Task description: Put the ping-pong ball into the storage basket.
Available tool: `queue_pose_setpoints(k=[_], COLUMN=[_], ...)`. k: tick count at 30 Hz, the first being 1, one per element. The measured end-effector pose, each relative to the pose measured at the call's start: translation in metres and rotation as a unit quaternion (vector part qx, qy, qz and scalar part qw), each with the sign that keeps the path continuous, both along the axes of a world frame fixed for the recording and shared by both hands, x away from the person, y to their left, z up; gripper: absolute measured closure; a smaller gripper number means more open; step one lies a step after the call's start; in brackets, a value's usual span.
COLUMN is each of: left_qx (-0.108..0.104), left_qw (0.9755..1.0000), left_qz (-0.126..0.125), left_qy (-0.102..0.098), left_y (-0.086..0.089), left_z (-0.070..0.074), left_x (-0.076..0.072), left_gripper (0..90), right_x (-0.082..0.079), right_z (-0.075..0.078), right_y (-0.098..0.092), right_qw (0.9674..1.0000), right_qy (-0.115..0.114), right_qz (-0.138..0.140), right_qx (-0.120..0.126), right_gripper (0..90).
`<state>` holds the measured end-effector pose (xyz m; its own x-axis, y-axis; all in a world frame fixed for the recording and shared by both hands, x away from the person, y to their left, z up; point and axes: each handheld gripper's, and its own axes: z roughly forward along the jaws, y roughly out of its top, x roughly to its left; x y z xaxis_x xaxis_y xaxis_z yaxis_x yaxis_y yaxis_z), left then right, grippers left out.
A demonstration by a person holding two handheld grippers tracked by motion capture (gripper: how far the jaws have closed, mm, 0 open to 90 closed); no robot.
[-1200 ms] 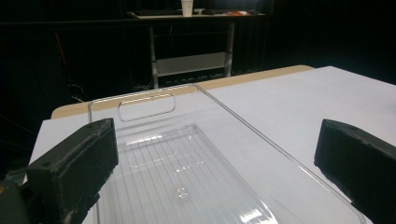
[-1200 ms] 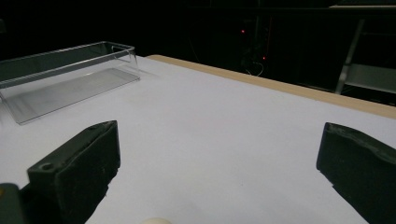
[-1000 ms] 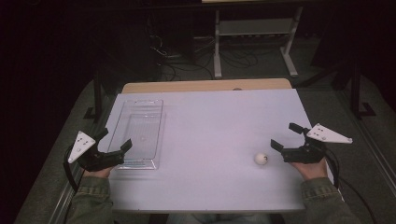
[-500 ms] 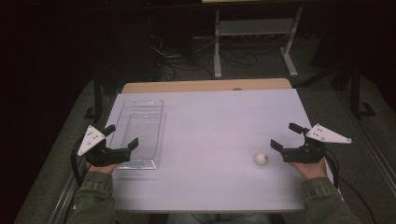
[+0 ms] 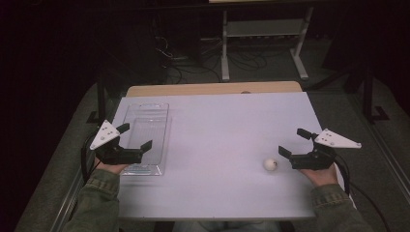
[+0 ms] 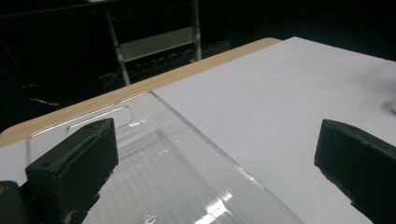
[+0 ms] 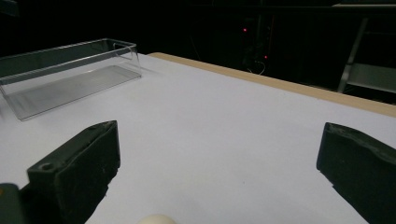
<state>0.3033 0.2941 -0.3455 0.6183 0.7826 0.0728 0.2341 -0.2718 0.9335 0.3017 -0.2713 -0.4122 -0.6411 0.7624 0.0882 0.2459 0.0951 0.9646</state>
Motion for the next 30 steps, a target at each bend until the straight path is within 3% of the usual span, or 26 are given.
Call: queue_pose_setpoints(k=[4, 7, 10, 14, 20, 30], left_qx=[0.007, 0.020, 0.017, 0.027, 0.041, 0.073], left_qw=[0.9999, 0.9993, 0.9990, 0.9984, 0.9964, 0.9902], left_qz=[-0.010, -0.030, -0.040, -0.049, -0.073, -0.117], left_qy=[-0.002, 0.004, 0.003, 0.007, 0.014, 0.018], left_y=[-0.006, -0.014, -0.017, -0.023, -0.035, -0.061], left_z=[0.007, 0.021, 0.031, 0.036, 0.043, 0.053], left_x=[0.003, 0.010, 0.014, 0.017, 0.021, 0.030], left_gripper=[0.0, 0.0, 0.0, 0.0, 0.0, 0.0], right_x=[0.000, 0.000, 0.000, 0.000, 0.000, -0.001], right_z=[0.000, 0.000, 0.000, 0.001, 0.001, 0.001], right_y=[0.000, 0.000, 0.000, 0.000, 0.000, -0.001], right_qw=[1.0000, 1.0000, 1.0000, 1.0000, 1.0000, 1.0000], right_qy=[0.000, -0.001, 0.000, -0.002, -0.002, 0.000], right_qz=[0.002, 0.003, 0.001, 0.001, 0.002, 0.003], right_qx=[-0.001, -0.001, 0.000, -0.001, -0.002, 0.001], right_gripper=[0.0, 0.0, 0.0, 0.0, 0.0, 0.0])
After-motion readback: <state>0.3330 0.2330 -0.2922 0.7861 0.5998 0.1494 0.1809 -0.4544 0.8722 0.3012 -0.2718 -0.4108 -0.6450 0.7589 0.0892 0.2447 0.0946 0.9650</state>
